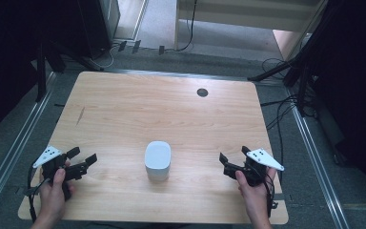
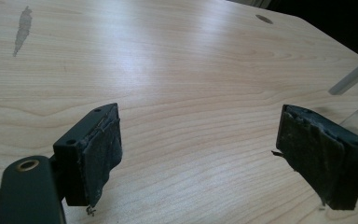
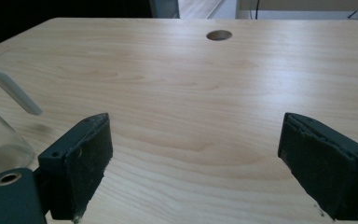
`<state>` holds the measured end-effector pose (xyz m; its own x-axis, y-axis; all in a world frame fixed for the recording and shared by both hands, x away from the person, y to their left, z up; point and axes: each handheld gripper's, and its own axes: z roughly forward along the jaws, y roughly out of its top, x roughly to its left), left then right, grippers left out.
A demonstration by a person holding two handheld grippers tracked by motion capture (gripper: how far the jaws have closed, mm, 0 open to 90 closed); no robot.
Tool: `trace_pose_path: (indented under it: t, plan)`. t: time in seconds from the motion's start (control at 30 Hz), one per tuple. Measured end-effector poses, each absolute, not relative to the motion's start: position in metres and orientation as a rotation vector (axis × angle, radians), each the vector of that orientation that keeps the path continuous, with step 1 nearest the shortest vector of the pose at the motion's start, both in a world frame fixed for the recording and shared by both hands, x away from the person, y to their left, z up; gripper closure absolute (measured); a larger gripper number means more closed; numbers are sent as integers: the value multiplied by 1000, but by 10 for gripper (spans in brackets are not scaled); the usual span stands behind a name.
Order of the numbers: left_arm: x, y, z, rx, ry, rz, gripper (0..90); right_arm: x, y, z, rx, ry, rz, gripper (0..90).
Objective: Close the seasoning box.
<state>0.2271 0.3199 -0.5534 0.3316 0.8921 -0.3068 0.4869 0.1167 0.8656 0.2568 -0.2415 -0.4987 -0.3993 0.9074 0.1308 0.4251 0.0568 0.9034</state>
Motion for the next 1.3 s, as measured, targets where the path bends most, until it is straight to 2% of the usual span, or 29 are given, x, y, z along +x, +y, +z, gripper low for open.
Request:
trace_pose_path:
  t: [0.87,1.3]
  plan:
    - [226,321,-553,1511,1319,489,137,212,-344,-545,1511,1744,1154,133]
    - [228,320,-554,1502,1329,478,136,210,-355,-547,1579,1675,1220,146]
